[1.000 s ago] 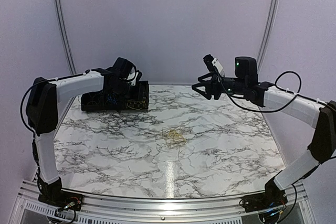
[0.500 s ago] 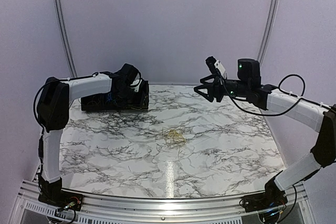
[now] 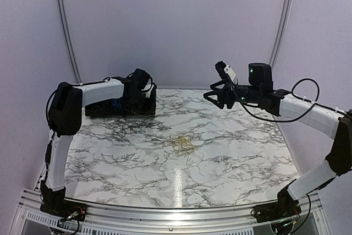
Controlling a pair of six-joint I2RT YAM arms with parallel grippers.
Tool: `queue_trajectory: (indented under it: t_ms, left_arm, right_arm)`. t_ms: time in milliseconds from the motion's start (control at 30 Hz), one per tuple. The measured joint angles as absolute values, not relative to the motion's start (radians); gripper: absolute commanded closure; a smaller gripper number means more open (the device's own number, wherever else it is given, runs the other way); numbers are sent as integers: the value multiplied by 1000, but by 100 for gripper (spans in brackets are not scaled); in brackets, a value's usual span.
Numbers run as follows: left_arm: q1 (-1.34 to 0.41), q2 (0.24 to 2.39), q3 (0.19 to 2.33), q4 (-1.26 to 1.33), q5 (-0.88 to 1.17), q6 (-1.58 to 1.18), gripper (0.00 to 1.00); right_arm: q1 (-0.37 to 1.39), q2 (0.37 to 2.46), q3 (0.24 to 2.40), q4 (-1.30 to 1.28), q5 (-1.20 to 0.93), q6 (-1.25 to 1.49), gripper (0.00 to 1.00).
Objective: Untangle the cables
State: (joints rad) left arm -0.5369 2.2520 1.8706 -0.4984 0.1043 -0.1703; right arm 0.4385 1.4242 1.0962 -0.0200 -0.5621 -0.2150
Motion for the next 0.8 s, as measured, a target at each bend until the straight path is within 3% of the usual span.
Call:
queue_trajectory:
  t_ms: [533, 800]
  left_arm:
    - [-442, 2280, 1990, -482, 62, -174, 100]
    - [-392, 2415, 2090, -396, 108, -216, 100]
  right_arm:
    - [439, 1414, 1090, -41, -545, -215, 34]
    - [439, 1377, 1080, -88, -527, -215, 34]
